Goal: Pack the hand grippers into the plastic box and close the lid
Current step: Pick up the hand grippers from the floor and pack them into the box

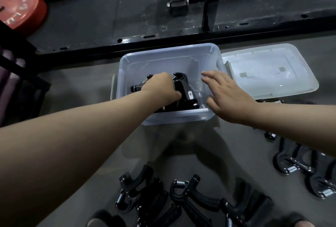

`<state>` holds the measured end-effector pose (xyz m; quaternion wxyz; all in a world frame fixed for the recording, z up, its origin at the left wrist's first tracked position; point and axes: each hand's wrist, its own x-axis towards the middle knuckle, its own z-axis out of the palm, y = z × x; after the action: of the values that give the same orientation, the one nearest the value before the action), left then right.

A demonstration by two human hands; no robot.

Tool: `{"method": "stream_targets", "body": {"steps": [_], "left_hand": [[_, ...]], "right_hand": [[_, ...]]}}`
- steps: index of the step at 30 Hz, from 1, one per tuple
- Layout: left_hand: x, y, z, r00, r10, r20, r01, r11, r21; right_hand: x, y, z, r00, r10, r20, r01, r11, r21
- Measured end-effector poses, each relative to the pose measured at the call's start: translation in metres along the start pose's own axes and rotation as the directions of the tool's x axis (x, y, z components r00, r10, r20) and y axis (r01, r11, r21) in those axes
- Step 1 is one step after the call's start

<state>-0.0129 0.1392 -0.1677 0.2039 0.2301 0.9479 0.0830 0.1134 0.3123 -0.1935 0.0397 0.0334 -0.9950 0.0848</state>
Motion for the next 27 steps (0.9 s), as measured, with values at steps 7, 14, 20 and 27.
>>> {"method": "stream_targets", "body": {"steps": [7,14,20,27], "left_hand": [[-0.001,-0.001,0.017,0.994,0.108,0.03,-0.111,0.977,0.182],[-0.009,0.007,0.02,0.998,0.063,-0.031,-0.054,0.97,0.236],[-0.013,0.004,0.019,0.994,0.11,-0.023,-0.104,0.979,0.176],[-0.025,-0.007,0.043,0.898,0.178,-0.402,-0.09,0.97,0.227]], "right_hand": [[0.001,0.001,0.002,1.0,0.005,0.002,-0.005,1.0,-0.007],[0.002,0.002,0.004,1.0,-0.008,0.012,0.009,0.999,-0.033],[0.002,0.001,0.004,1.0,-0.008,0.007,0.008,0.999,-0.04],[0.002,0.001,0.004,1.0,-0.008,0.011,0.009,0.999,-0.036]]}}
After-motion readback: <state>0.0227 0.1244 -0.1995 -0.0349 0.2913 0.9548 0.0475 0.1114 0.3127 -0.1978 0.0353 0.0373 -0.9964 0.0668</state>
